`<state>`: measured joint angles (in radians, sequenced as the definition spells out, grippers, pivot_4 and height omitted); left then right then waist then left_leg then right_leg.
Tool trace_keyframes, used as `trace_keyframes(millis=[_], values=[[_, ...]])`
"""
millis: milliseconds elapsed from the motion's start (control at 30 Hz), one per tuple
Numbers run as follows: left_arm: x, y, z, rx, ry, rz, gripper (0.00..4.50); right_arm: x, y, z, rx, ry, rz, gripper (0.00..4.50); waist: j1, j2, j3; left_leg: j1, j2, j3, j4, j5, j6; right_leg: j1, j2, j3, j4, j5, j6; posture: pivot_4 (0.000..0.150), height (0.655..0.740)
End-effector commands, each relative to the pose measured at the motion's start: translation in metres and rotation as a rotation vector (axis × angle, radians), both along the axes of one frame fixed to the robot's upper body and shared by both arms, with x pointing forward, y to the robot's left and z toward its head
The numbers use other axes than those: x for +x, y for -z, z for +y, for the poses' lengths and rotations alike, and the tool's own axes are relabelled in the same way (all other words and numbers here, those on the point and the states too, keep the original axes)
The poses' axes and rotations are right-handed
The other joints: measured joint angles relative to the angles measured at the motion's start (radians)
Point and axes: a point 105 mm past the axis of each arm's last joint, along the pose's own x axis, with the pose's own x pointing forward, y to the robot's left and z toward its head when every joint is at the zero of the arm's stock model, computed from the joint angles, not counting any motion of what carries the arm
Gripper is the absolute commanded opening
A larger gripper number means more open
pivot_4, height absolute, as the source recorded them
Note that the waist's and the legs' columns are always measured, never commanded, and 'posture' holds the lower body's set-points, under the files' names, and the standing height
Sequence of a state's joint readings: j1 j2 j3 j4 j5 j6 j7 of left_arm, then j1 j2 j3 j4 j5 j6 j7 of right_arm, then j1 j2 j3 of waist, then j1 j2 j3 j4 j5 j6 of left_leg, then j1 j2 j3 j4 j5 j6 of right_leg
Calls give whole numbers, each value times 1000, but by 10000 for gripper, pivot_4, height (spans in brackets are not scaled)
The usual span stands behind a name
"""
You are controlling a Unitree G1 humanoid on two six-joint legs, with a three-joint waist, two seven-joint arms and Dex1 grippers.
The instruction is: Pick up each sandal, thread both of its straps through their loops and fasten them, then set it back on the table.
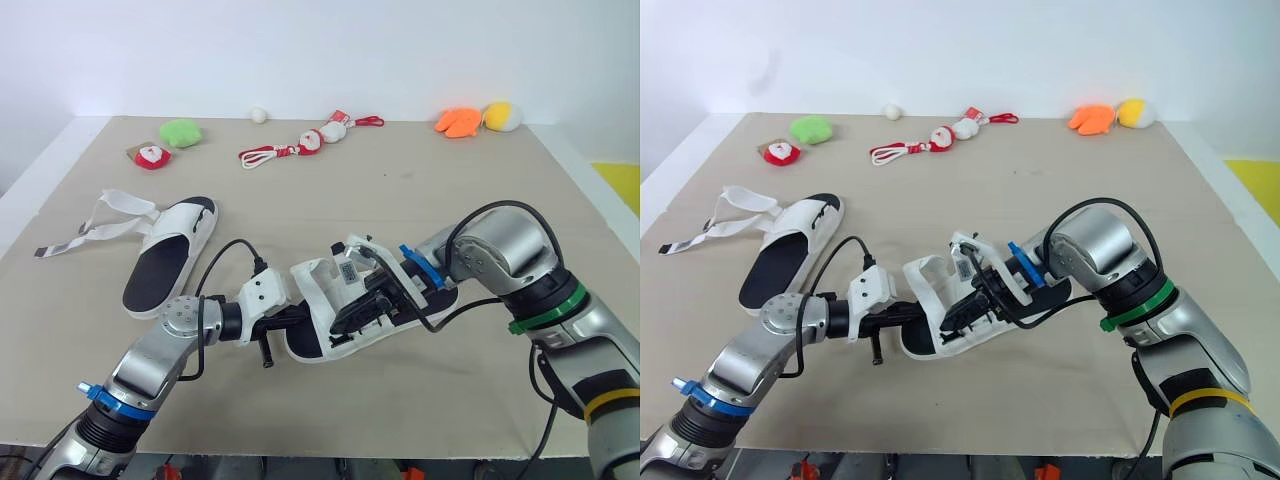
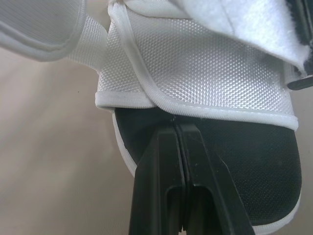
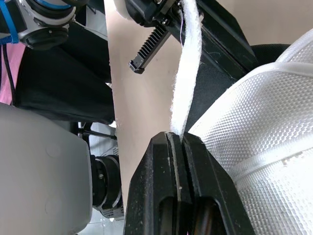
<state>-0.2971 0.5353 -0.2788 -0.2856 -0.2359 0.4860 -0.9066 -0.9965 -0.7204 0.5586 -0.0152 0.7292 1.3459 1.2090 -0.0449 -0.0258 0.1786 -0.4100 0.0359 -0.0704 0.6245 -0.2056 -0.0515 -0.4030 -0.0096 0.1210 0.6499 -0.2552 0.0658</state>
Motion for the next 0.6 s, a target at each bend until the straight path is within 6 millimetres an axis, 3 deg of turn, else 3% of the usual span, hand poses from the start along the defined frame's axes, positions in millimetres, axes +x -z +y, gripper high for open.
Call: trace_keyframes(millis=[33,600], values=[[-9,35,4,88,-10,130,0,-1,5,-6,-36,-10,-20,704,0,0,0,0,0,0,0,0,0,0,0,0,0,0,0,1500,7400],[-7,36,5,90,-13,127,0,-2,13,-16,-94,-94,-128,704,1,0,0,0,-5,-1,1,0,0,2,-6,-1,0,-1,1,1500,7400]])
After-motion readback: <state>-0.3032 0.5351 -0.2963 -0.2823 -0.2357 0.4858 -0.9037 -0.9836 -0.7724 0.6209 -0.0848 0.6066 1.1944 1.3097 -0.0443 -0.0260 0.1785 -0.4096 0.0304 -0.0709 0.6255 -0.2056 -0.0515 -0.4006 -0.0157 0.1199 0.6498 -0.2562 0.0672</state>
